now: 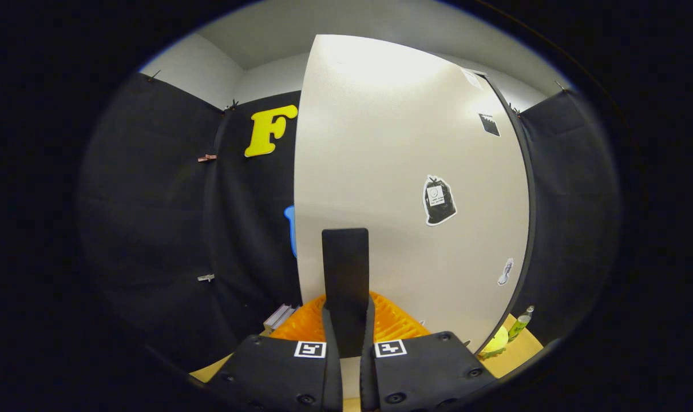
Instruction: Open the shoe cabinet door, grab the shoes and put them into the shoe cabinet, then close the shoe cabinet door.
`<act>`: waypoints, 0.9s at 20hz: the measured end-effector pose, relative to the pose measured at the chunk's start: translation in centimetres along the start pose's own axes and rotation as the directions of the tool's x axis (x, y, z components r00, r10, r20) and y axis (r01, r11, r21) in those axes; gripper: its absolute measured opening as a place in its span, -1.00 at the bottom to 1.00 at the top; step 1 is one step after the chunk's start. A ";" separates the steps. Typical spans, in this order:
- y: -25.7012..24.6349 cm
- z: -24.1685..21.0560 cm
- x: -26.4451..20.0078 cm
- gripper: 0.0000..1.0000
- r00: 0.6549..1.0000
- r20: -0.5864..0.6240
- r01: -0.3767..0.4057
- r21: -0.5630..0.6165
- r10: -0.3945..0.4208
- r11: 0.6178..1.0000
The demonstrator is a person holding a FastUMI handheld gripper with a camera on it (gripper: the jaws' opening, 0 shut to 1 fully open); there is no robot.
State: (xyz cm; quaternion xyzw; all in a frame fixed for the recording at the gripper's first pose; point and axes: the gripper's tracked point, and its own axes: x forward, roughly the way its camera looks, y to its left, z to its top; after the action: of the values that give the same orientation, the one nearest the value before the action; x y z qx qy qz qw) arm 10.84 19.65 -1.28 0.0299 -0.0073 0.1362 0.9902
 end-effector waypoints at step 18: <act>-9.9 1.1 -12.2 -0.70 0.994 0.018 0.107 -0.048 -0.106 0.993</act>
State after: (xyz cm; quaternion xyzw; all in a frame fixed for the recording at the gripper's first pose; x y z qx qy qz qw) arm 1.75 6.80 -1.03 0.0071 -0.0167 0.0825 0.9964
